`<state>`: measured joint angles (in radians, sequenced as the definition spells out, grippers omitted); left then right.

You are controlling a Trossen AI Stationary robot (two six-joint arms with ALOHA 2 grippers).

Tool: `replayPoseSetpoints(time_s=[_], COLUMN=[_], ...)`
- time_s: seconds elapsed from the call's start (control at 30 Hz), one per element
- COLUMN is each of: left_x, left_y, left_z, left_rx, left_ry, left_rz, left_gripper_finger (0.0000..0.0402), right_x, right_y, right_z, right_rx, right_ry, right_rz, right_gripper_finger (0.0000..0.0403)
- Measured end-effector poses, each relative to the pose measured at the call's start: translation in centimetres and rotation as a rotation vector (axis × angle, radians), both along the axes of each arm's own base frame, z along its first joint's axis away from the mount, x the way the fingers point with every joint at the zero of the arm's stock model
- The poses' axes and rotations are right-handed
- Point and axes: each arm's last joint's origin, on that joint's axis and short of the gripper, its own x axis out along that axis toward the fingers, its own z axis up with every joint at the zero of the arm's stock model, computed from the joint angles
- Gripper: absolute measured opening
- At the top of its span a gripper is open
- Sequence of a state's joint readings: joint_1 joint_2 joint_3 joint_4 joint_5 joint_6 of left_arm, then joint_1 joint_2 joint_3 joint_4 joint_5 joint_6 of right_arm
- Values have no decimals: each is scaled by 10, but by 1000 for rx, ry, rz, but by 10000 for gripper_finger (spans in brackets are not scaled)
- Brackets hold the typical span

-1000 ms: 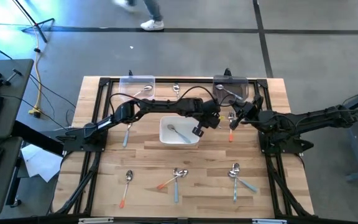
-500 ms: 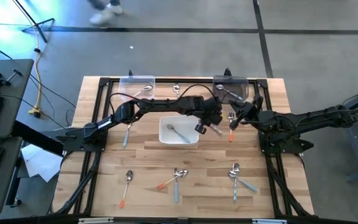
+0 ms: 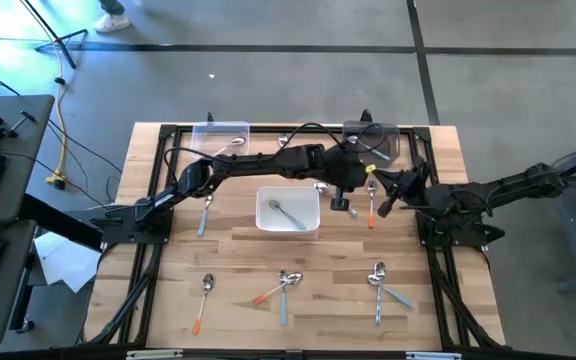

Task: Sort silverware by color (type)
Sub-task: Put the blue patterned spoon into the white bin

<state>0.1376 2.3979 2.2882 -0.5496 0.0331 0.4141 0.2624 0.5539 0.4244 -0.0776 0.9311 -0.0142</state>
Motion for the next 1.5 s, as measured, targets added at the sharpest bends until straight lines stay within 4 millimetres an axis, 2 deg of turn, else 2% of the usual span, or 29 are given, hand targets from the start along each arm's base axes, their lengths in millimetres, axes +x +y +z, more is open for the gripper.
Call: replayPoseSetpoints(time_s=[0.37,0.47,0.57,0.7,0.83,1.0,1.1,1.23,1.5], left_x=[10,7,-1,-18,-45,-94,-126,-171,-247], left_y=[-9,-13,-15,-17,-21,-39,-51,-65,-83], left_z=[-42,-41,-35,-39,-32,-26,-21,-25,-33], left_rx=[-102,-99,-108,-144,-164,-181,-186,-194,-185], left_ry=[-140,-181,-220,-282,-375,-425,-477,-503,-560], left_rz=[-3,-9,-6,4,7,-8,-14,0,65], left_gripper_finger=[1,1,1,1,1,1,1,1,1], right_x=[1,1,1,3,6,14,20,31,48], right_y=[2,2,3,3,4,2,-5,-17,-51], right_z=[-5,-5,-5,-4,-5,-12,-17,-29,-53], right_rx=[58,59,63,68,81,157,190,238,410], right_ry=[17,19,18,6,14,57,74,129,211], right_rz=[92,94,103,120,180,280,228,139,62], right_gripper_finger=[0,0,0,0,0,0,0,10,77])
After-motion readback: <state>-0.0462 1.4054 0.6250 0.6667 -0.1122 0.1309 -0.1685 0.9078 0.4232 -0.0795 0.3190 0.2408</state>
